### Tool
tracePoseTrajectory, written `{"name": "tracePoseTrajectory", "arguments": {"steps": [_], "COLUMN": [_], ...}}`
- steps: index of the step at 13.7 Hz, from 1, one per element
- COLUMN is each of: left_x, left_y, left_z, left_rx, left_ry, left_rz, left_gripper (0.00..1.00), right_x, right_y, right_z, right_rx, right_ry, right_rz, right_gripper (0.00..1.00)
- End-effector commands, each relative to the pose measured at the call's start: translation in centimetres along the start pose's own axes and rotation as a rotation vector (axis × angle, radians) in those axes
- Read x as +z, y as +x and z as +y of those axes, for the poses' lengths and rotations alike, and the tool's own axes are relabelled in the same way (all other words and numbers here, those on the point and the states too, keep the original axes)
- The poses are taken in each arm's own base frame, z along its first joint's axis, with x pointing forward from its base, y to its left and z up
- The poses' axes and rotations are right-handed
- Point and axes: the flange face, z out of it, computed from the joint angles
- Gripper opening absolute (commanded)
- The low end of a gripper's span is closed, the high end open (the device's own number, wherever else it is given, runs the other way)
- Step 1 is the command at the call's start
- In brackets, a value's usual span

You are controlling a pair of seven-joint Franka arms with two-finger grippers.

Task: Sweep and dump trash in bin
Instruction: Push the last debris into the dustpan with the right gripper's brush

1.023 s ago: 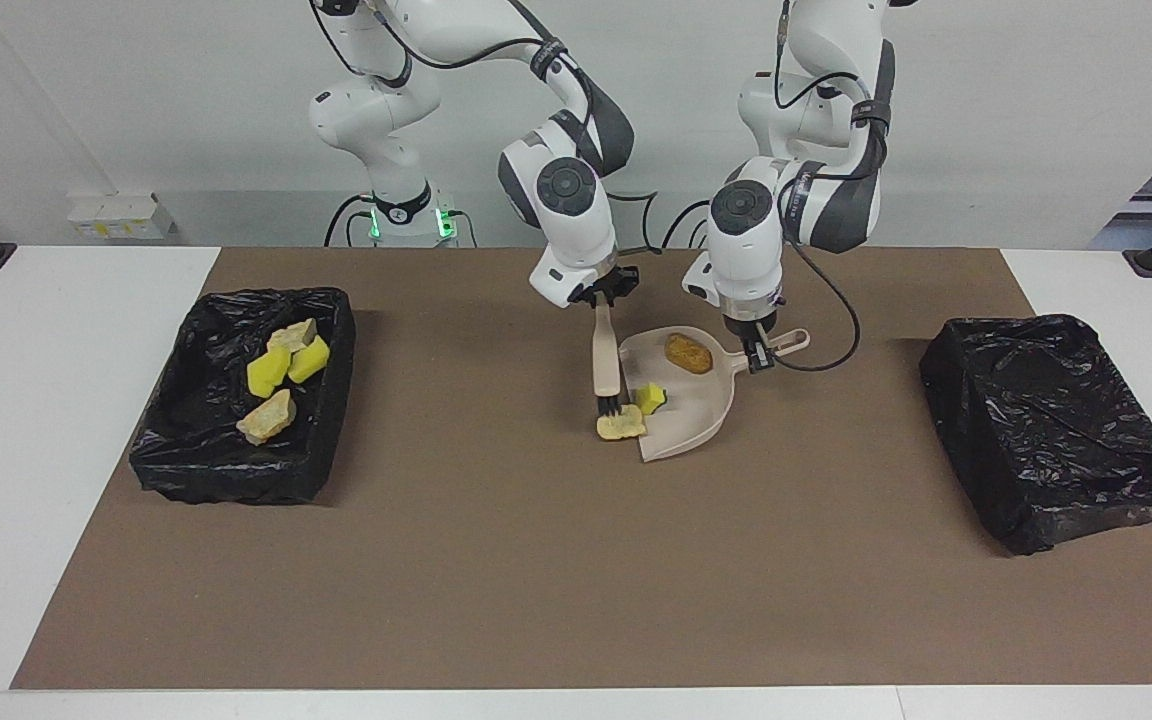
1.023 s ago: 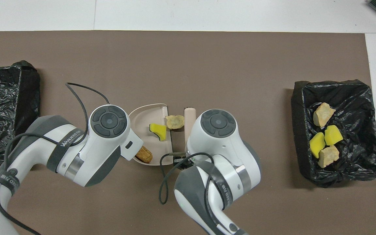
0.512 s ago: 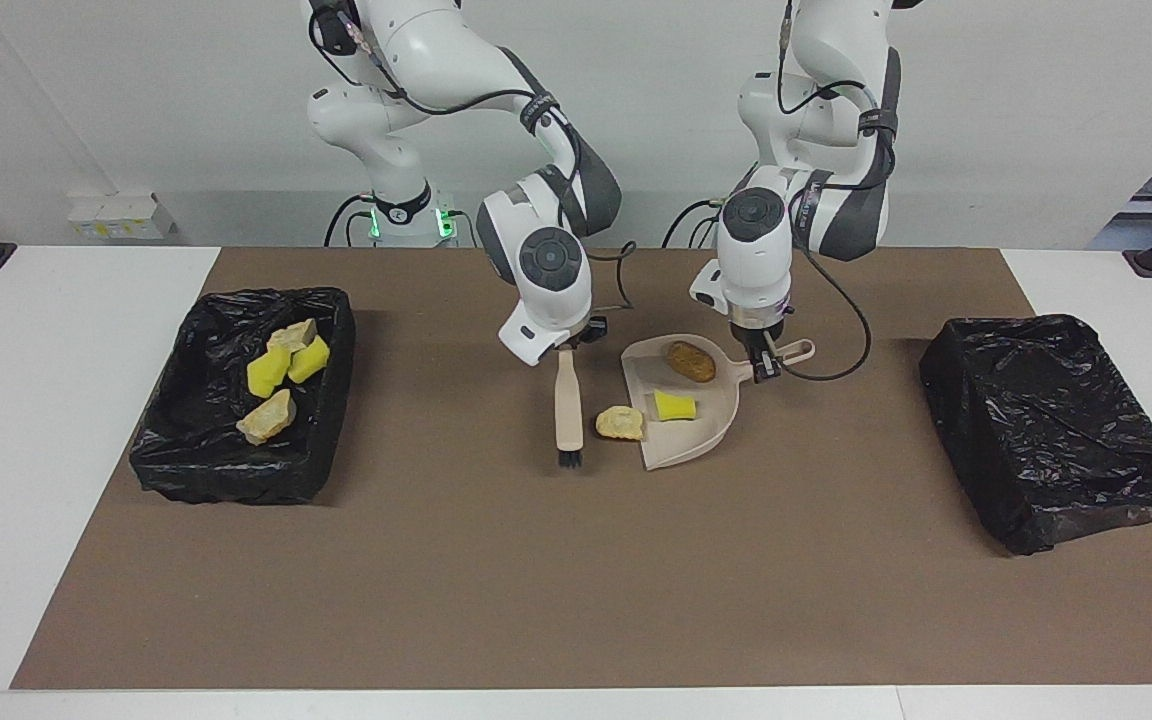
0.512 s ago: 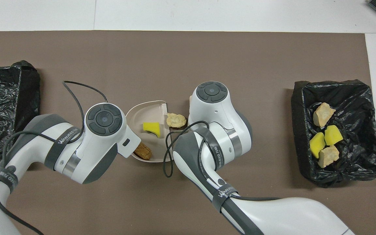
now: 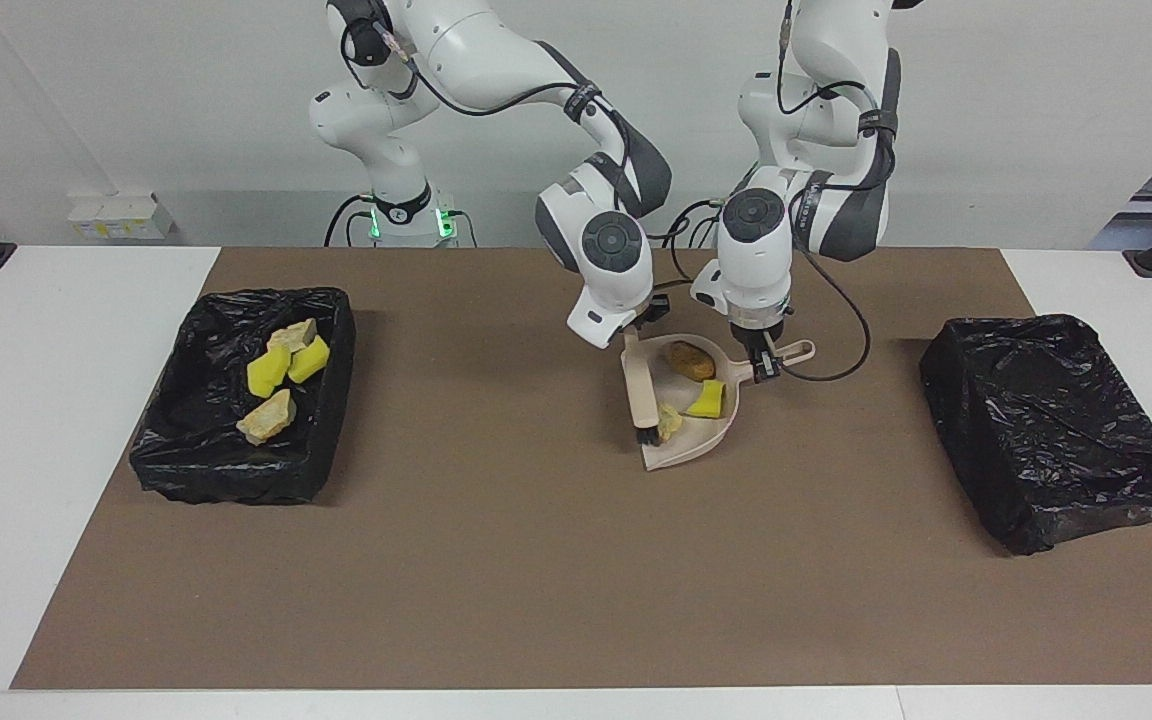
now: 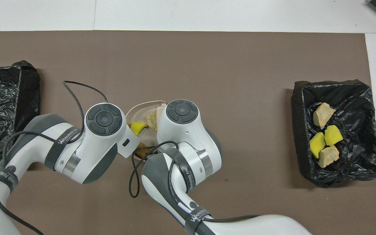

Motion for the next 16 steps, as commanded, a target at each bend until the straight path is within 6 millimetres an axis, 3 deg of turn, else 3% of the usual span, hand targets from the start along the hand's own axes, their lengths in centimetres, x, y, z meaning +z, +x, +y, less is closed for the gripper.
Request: {"name": "tracePoseTrajectory", "arguments": {"steps": [1, 5, 9, 10, 11, 13, 16], "left_x": [0.5, 0.9, 0.9, -0.2, -1.2, -2.7, -4.6], "left_y": [-0.5, -0.8, -0.7, -2.1, -4.4, -6.8, -13.9], "left_z": [0.4, 0.9, 0.9, 1.2, 1.4, 1.7, 1.3], "left_rx": [0.02, 0.065, 0.073, 0.053, 0.031, 0.118, 0.139], "left_ry": [-0.009, -0.021, 0.001, 0.03, 0.061, 0.073, 0.018], "left_rz": [-0.001, -0.008, 0.008, 0.028, 0.048, 0.046, 0.068], "left_gripper": [0.0, 0.0, 0.0, 0.0, 0.0, 0.0, 0.0], "right_x": [-0.5, -2.6, -7.9, -8.5, -8.3, -7.3, -5.6], "right_y": [-1.2, -1.5, -2.9, -3.8, -4.6, -6.5, -8.9], "right_z": [-1.0, 0.6, 4.4, 4.6, 4.3, 4.1, 2.9], "right_rx": [0.022, 0.023, 0.05, 0.045, 0.046, 0.048, 0.054], "right_ry": [0.042, 0.013, -0.006, -0.032, -0.054, -0.076, -0.107], "right_rz": [0.016, -0.016, -0.083, -0.102, -0.117, -0.138, -0.161], "right_gripper": [0.0, 0.0, 0.0, 0.0, 0.0, 0.0, 0.0]}}
